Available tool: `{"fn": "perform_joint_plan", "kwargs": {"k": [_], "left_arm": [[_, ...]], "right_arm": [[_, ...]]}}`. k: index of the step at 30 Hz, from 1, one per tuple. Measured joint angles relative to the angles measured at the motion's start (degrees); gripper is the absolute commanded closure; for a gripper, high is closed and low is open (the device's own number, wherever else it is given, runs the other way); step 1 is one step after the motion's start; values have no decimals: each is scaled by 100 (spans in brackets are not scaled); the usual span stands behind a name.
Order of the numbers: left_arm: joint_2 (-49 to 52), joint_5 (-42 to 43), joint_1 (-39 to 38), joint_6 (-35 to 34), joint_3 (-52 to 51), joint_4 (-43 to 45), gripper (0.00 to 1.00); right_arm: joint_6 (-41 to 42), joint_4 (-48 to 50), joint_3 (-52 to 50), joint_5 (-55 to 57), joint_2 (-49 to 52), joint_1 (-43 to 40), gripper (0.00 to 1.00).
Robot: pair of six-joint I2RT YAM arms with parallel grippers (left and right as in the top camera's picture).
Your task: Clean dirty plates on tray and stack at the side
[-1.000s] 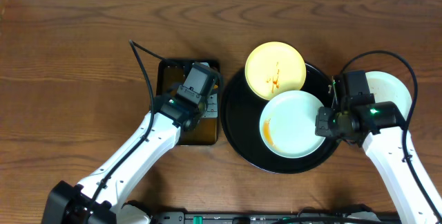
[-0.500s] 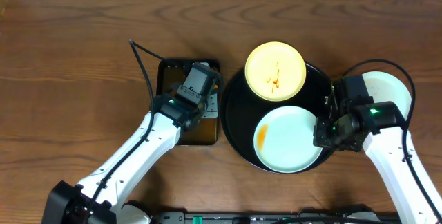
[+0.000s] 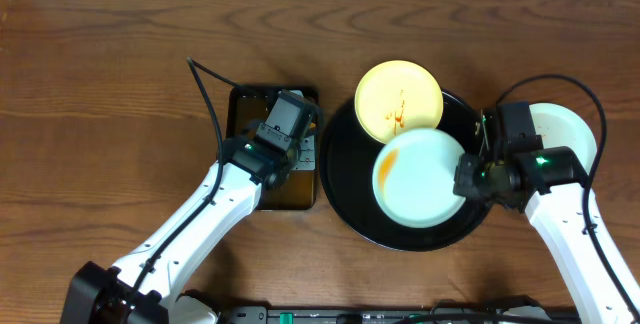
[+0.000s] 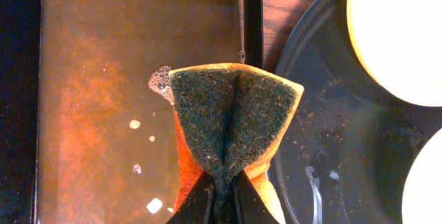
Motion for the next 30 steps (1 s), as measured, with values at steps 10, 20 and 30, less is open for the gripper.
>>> {"fn": "perform_joint_plan", "kwargs": {"k": [10, 20, 30], "left_arm": [[0, 0, 0, 0, 0, 2, 92], [0, 0, 0, 2, 0, 2, 92], [0, 0, 0, 7, 0, 2, 92]], "right_arm": [[-103, 304, 0, 299, 0, -2, 99], [-389, 610, 341, 857, 0, 125, 99], [-481, 68, 369, 708, 4, 245, 68]]}}
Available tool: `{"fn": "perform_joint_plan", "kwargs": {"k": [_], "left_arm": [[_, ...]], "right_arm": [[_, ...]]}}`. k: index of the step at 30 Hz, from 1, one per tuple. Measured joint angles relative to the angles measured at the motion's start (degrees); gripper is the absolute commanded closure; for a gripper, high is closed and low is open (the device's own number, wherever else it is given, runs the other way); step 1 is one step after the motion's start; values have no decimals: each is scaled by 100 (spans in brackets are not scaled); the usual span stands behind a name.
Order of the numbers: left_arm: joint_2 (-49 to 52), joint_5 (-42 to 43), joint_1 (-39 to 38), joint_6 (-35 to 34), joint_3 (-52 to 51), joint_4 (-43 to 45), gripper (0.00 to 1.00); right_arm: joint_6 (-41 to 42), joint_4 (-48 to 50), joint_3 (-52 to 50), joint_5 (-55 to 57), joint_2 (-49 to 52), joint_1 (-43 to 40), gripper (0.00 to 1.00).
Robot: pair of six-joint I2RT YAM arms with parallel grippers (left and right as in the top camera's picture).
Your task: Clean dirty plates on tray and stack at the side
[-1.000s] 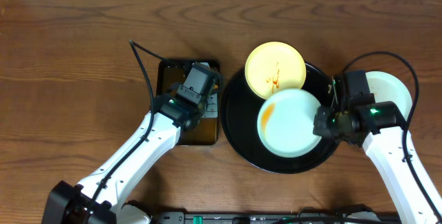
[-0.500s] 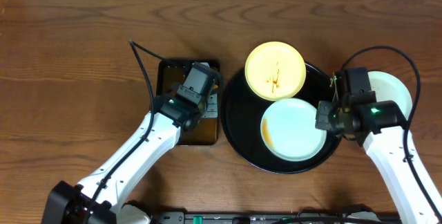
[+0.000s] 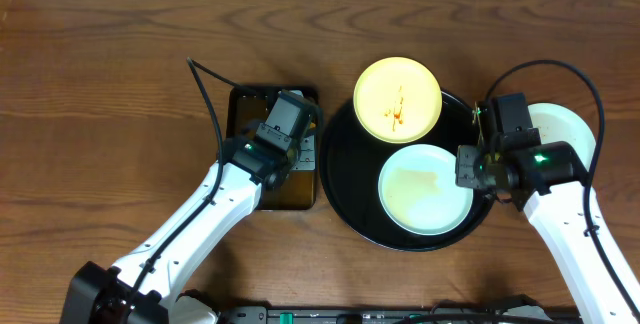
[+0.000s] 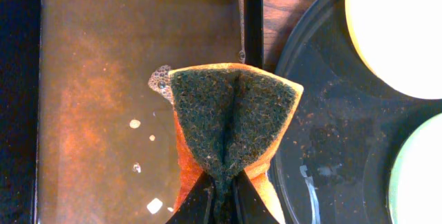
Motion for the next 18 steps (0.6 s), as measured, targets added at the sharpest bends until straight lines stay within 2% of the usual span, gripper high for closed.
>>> {"fn": "perform_joint_plan", "kwargs": {"k": [4, 9, 18], "left_arm": [[0, 0, 0, 17, 0, 0, 92], [0, 0, 0, 17, 0, 0, 92], [0, 0, 0, 20, 0, 0, 92]], "right_arm": [[-2, -96, -9, -245, 94, -107, 66], [-4, 57, -229, -527, 380, -286, 69], [-363, 1239, -588, -807, 1047, -702, 69]]}}
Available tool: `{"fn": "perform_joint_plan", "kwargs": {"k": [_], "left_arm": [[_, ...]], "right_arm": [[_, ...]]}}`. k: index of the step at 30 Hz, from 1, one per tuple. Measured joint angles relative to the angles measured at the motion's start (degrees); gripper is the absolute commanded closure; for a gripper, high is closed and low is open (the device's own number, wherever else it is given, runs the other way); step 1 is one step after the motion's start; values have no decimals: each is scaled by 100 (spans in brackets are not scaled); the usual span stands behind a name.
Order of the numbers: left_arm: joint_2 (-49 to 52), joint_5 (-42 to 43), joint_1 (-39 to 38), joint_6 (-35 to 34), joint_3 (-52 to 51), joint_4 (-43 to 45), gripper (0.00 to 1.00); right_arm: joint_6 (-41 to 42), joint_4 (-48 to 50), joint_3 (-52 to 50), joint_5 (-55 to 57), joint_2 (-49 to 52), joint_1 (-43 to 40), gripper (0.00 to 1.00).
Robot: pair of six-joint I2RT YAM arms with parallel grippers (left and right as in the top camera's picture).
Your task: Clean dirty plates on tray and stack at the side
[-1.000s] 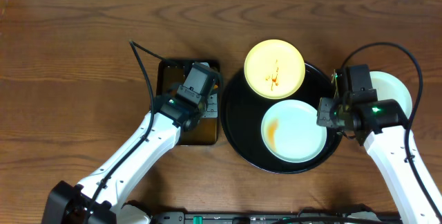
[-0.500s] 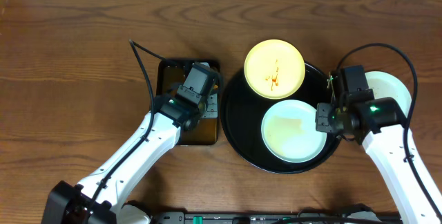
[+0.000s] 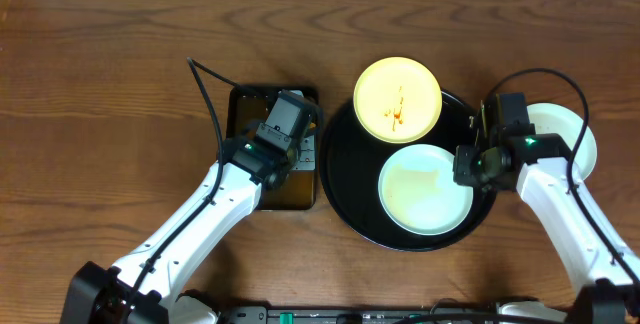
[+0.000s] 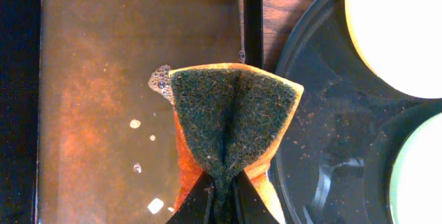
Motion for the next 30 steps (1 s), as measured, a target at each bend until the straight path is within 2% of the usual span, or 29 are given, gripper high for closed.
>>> {"fn": "perform_joint_plan", "kwargs": {"k": [9, 12, 15, 16, 19, 30], "left_arm": [[0, 0, 2, 13, 0, 0, 92], [0, 0, 0, 13, 0, 0, 92], [0, 0, 0, 13, 0, 0, 92], [0, 0, 0, 13, 0, 0, 92], [0, 0, 0, 13, 0, 0, 92], [0, 0, 0, 13, 0, 0, 92]], "right_arm": [[-400, 492, -2, 44, 752, -184, 68], [-490, 533, -2, 46, 1064, -192, 71], [-614, 560, -7, -2, 1342, -192, 82], [-695, 564, -7, -63, 1423, -192, 90], [-831, 529, 4, -262, 1456, -210, 99], [-1038, 485, 4, -1165, 1443, -214, 99]]}}
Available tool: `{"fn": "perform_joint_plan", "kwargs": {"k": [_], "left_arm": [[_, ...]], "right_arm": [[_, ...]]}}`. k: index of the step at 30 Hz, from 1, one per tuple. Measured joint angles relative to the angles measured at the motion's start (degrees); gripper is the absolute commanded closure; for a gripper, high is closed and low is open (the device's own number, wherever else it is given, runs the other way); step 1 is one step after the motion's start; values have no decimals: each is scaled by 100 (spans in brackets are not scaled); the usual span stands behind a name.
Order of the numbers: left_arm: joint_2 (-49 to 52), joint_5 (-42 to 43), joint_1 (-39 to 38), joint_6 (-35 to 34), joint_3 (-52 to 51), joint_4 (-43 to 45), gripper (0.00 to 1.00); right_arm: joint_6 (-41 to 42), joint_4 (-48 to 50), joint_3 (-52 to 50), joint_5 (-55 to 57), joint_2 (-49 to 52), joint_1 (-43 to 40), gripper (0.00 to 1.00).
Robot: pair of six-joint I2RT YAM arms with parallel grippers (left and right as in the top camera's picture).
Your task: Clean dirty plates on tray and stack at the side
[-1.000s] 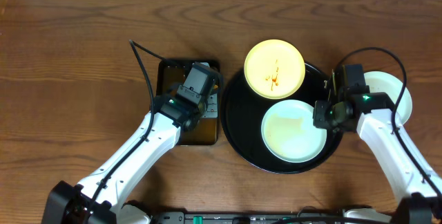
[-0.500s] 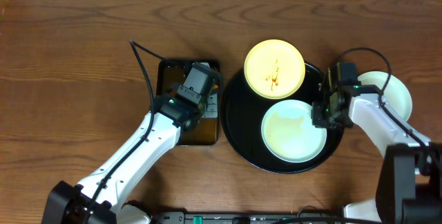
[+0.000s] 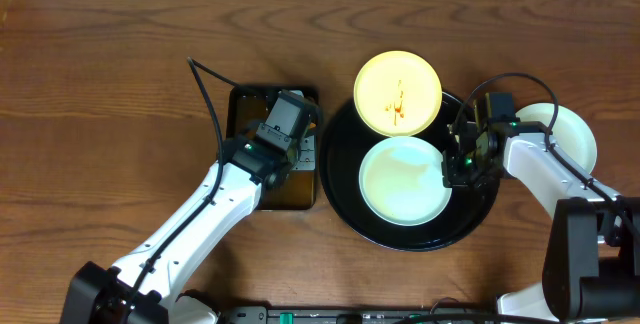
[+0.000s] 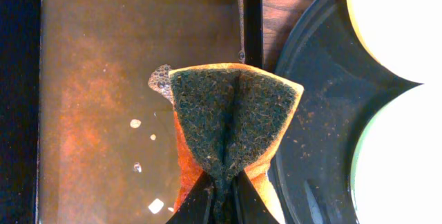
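My left gripper (image 4: 221,186) is shut on a folded orange sponge with a dark scouring face (image 4: 231,124), held over the right edge of a pan of brownish soapy water (image 4: 103,79). A pale green plate (image 3: 400,179) lies on the round black tray (image 3: 340,179). My right gripper (image 3: 456,164) is at that plate's right rim and seems closed on it. A yellow plate (image 3: 398,94) with an orange-brown stain sits at the tray's far edge. The same yellow plate (image 4: 400,16) and pale green plate (image 4: 404,162) show in the left wrist view.
A white plate (image 3: 565,129) lies on the wooden table right of the tray, partly under my right arm. The pan (image 3: 250,114) stands just left of the tray. A black cable (image 3: 205,94) runs along the pan's left side.
The pale green plate has shifted left on the tray, now nearly touching the yellow plate, and my right gripper has moved left with it. The left gripper and sponge have not moved.
At first my right gripper held the pale plate by its right rim, an orange smear showing and the plate overlapping the yellow one. Then the plate lay lower right on the tray with no smear showing. Now it is further left. The left gripper held the sponge still throughout.
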Motion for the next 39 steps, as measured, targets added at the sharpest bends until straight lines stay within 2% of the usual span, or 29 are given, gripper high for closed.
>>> {"fn": "perform_joint_plan", "kwargs": {"k": [4, 10, 21, 34, 39], "left_arm": [[0, 0, 0, 2, 0, 0, 92], [0, 0, 0, 2, 0, 0, 92], [0, 0, 0, 0, 0, 0, 92], [0, 0, 0, 2, 0, -2, 92], [0, 0, 0, 2, 0, 0, 92]], "right_arm": [[-94, -2, -26, -120, -155, -2, 99], [-157, 72, -26, -162, -962, 0, 99], [-90, 68, -28, 1045, -2376, 341, 99], [-81, 87, -28, 3814, -2962, 2033, 99], [-85, 142, -28, 5447, -2962, 3047, 99]]}}
